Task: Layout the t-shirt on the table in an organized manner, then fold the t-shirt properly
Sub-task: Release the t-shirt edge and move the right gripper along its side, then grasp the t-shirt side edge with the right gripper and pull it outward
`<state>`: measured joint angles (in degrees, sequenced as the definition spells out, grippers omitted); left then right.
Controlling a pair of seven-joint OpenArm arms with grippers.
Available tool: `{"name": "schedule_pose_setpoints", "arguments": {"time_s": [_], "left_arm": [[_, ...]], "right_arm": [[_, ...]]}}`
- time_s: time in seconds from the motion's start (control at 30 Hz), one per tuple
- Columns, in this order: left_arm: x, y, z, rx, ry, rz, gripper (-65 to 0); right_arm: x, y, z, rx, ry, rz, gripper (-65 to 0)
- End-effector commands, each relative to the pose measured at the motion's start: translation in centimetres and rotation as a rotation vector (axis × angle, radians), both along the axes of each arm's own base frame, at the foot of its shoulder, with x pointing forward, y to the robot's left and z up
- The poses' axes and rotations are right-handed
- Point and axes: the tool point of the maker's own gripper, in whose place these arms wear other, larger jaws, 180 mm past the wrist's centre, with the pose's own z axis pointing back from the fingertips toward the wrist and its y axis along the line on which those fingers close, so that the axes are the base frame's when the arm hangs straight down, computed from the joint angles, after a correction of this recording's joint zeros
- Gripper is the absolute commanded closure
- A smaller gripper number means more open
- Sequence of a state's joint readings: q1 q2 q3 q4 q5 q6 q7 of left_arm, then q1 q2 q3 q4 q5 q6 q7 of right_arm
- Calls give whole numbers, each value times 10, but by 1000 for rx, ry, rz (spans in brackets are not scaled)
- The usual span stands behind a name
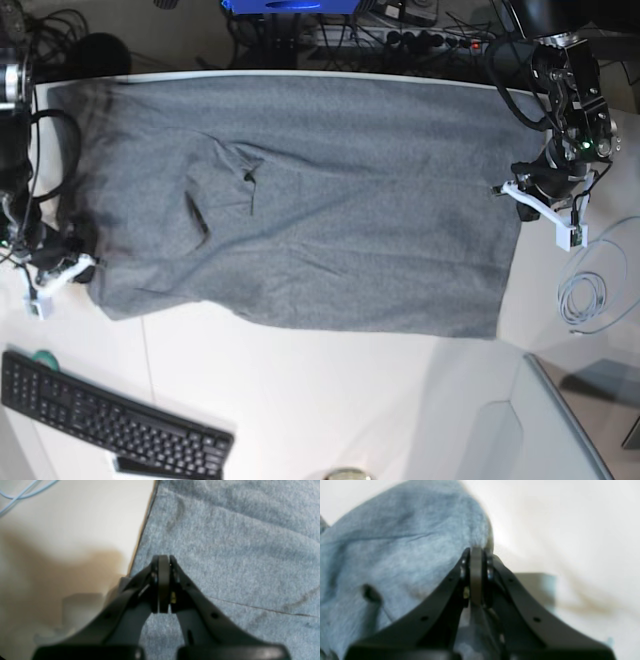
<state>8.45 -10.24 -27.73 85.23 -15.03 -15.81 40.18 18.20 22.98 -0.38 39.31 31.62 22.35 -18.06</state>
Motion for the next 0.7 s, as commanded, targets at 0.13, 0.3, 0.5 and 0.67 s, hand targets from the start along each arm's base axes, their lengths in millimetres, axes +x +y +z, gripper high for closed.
{"name": "schedule_pose_setpoints", "arguments": {"time_s": [0.13,0.3,0.5,0.67], "left_arm": [[9,6,12,16,-43,1,0],[8,6,11,15,-40,2,0],[8,6,11,15,-40,2,0],[8,7,11,15,-40,4,0]], "right_arm": [[-2,0,49,-13,-123,33,0],[-32,16,76,-27,-148,78,0],[-78,43,84,-23,-95,120,0],[-119,61,68,25,-8,97,0]]}}
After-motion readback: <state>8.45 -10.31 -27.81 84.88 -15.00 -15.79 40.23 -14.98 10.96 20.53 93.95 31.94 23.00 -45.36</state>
